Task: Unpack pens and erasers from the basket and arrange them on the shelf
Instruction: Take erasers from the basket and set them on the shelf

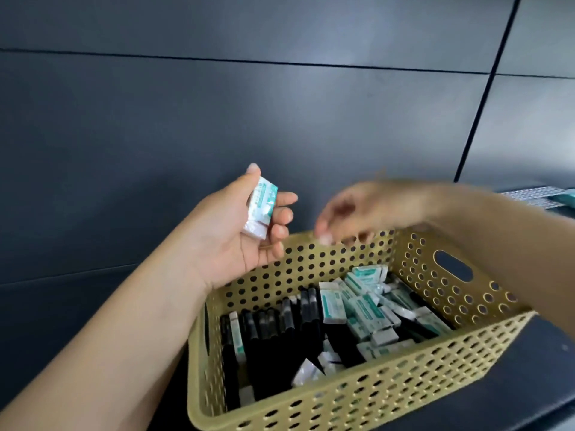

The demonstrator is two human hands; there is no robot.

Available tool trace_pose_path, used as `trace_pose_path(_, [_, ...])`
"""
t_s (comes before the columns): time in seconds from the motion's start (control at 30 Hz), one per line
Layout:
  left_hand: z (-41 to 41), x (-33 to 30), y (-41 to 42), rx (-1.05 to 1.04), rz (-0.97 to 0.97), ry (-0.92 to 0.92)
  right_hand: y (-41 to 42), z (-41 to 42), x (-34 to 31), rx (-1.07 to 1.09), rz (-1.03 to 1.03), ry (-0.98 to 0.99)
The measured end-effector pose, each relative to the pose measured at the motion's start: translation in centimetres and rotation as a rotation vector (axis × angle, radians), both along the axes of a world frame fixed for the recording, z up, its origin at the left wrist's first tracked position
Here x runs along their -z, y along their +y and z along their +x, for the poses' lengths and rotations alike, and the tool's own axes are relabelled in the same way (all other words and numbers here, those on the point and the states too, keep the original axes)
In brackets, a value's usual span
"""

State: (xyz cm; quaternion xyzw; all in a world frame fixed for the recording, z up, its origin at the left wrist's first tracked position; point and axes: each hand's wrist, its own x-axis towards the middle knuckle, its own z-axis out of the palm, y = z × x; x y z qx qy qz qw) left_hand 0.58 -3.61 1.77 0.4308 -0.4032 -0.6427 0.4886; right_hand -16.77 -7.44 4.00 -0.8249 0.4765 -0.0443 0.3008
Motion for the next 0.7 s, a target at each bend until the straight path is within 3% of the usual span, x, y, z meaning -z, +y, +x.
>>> trace_pose_path(0.07, [0.0, 0.2, -0.2, 0.017, 0.032, 0.030, -0.6, 0.2, 2.4, -0.067, 0.047, 0.261])
trace_pose_path(0.17, [0.1, 0.4, -0.4, 0.055, 0.072, 0.083, -0.7, 1.0, 4.7, -0.077, 0.019, 0.456])
trace_pose_path(0.4, [0.5, 0.4, -0.6, 0.053, 0.082, 0.187, -0.4, 0.9, 4.9, -0.082, 0.021, 0.503])
trace_pose_path(0.5, [0.5, 0.4, -0.7, -0.012, 0.060, 0.209, -1.0, 0.6, 4.4, -0.015, 0.181, 0.225])
trace_pose_path(0.6, [0.4, 0.4, -0.9, -0.061, 0.047, 0.247, -1.3, 0.1, 2.4, 0.168, 0.268, -0.317])
trace_pose_path(0.7, [0.3, 0.6, -1.2, -0.110, 0.083, 0.281, -0.6, 0.5, -0.2, 0.286, 0.183, -0.840])
